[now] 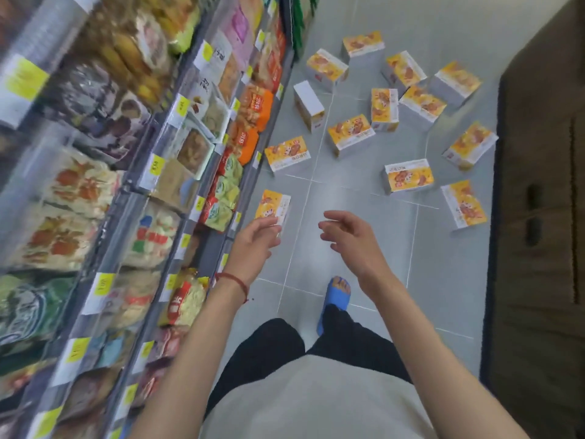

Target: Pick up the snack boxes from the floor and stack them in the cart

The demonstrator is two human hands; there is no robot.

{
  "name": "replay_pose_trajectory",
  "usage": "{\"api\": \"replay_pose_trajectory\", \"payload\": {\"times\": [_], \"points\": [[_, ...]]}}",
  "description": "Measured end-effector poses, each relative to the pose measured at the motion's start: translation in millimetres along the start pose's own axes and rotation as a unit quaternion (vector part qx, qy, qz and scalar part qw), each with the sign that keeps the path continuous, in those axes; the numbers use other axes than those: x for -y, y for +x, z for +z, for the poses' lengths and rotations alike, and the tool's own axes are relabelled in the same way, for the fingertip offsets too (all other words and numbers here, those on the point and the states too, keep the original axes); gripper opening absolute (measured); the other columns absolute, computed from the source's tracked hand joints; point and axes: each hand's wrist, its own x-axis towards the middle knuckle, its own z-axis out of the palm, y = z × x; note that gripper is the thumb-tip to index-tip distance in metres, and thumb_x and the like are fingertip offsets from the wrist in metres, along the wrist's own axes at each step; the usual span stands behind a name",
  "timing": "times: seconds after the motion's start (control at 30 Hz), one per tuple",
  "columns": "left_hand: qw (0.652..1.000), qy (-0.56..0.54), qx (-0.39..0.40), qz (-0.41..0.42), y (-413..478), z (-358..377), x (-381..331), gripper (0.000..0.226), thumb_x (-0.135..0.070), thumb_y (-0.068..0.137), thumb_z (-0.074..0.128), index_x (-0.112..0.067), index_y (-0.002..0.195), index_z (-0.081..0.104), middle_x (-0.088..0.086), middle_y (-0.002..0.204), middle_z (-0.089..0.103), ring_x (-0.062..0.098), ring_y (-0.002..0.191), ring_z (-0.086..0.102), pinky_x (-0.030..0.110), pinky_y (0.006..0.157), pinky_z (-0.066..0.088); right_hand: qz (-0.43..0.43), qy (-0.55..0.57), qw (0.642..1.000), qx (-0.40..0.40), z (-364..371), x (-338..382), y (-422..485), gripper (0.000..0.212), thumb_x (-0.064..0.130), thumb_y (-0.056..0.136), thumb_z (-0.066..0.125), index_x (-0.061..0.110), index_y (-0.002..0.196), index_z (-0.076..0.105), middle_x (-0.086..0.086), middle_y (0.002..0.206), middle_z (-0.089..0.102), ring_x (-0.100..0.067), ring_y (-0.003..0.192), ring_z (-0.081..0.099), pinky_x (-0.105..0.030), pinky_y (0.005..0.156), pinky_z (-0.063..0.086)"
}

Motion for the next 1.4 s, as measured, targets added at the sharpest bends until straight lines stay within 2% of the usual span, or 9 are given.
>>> {"api": "replay_pose_trajectory", "payload": {"times": [0.2, 0.3, 0.63, 0.77, 0.87, 0.97, 1.1, 1.2, 1.4], "points": [[0.996, -0.049, -0.066, -0.027, 33.8, -0.2, -12.2, 0.021, -0.018, 0.101, 0.056, -0.025, 0.118, 0.066, -0.003, 0.118, 0.07, 0.015, 0.108, 0.068, 0.025, 0.084, 0.049, 0.017, -0.077, 0.993, 0.085, 7.5, 35.9, 65.9, 0.028, 0.018, 0.1, 0.063, 0.016, 0.128, 0.066, -0.008, 0.116, 0.073, -0.013, 0.095, 0.069, -0.026, 0.09, 0.051], [0.991, -0.074, -0.091, -0.059, 59.3, -7.1, -11.1, 0.024, -0.017, 0.1, 0.057, -0.017, 0.122, 0.066, 0.003, 0.116, 0.072, 0.02, 0.106, 0.069, 0.015, 0.07, 0.051, 0.038, -0.098, 0.989, 0.102, 17.1, 41.9, 99.3, 0.028, 0.017, 0.1, 0.063, 0.017, 0.128, 0.066, -0.007, 0.117, 0.074, -0.014, 0.096, 0.07, -0.025, 0.086, 0.049], [0.981, -0.092, -0.078, -0.151, 195.2, -30.6, 26.8, 0.015, -0.013, 0.099, 0.057, -0.017, 0.111, 0.066, 0.007, 0.116, 0.071, 0.01, 0.088, 0.068, 0.005, 0.057, 0.047, 0.141, -0.103, 0.98, 0.095, 78.2, 26.6, 224.3, 0.026, 0.016, 0.102, 0.059, 0.018, 0.127, 0.066, -0.005, 0.121, 0.072, -0.014, 0.098, 0.071, -0.026, 0.087, 0.052], [0.977, -0.076, -0.075, -0.186, 244.4, -40.8, 49.0, 0.017, -0.017, 0.098, 0.058, -0.024, 0.11, 0.066, 0.002, 0.112, 0.072, 0.017, 0.102, 0.068, 0.018, 0.073, 0.046, 0.167, -0.107, 0.976, 0.086, 100.1, 9.3, 278.0, 0.025, 0.017, 0.101, 0.059, 0.019, 0.125, 0.066, -0.006, 0.122, 0.072, -0.013, 0.096, 0.07, -0.028, 0.089, 0.053], [0.967, -0.082, -0.09, -0.226, 279.8, -45.3, 70.7, 0.017, -0.015, 0.099, 0.057, -0.018, 0.114, 0.065, 0.0, 0.102, 0.07, 0.015, 0.095, 0.067, 0.019, 0.071, 0.045, 0.176, -0.126, 0.974, 0.073, 115.2, -10.4, 324.0, 0.028, 0.016, 0.1, 0.059, 0.016, 0.127, 0.066, -0.005, 0.119, 0.072, -0.013, 0.094, 0.068, -0.025, 0.084, 0.052], [0.958, -0.079, -0.093, -0.261, 316.2, -41.1, 93.6, 0.009, -0.021, 0.095, 0.061, -0.025, 0.103, 0.063, 0.005, 0.11, 0.07, 0.025, 0.105, 0.067, 0.027, 0.078, 0.045, 0.195, -0.154, 0.967, 0.052, 122.9, -42.7, 372.0, 0.03, 0.013, 0.098, 0.06, 0.012, 0.127, 0.067, -0.005, 0.106, 0.071, -0.015, 0.091, 0.067, -0.026, 0.081, 0.053], [0.943, -0.115, -0.115, -0.291, 358.0, -26.7, 125.6, 0.01, -0.013, 0.1, 0.054, -0.017, 0.107, 0.061, 0.003, 0.097, 0.068, 0.024, 0.095, 0.064, 0.019, 0.064, 0.046, 0.214, -0.185, 0.958, 0.057, 126.1, -88.6, 428.0, 0.03, 0.011, 0.095, 0.059, 0.01, 0.124, 0.07, -0.006, 0.099, 0.072, -0.019, 0.088, 0.066, -0.034, 0.083, 0.055], [0.926, -0.138, -0.131, -0.327, 389.1, -8.8, 151.5, 0.014, -0.008, 0.099, 0.054, -0.015, 0.109, 0.061, 0.01, 0.108, 0.063, 0.023, 0.094, 0.062, 0.009, 0.05, 0.047, 0.233, -0.213, 0.944, 0.094, 126.9, -117.7, 468.9, 0.03, 0.008, 0.097, 0.053, 0.011, 0.122, 0.068, -0.009, 0.106, 0.071, -0.02, 0.092, 0.065, -0.035, 0.088, 0.053], [0.897, -0.193, -0.128, -0.376, 454.7, 24.7, 206.7, 0.023, -0.012, 0.097, 0.058, -0.017, 0.12, 0.059, 0.005, 0.096, 0.063, 0.013, 0.081, 0.061, 0.026, 0.066, 0.046, 0.226, -0.314, 0.909, 0.155, 123.2, -172.6, 549.3, 0.016, 0.009, 0.099, 0.058, 0.022, 0.108, 0.062, -0.004, 0.112, 0.065, -0.021, 0.104, 0.061, -0.044, 0.107, 0.051]]}}
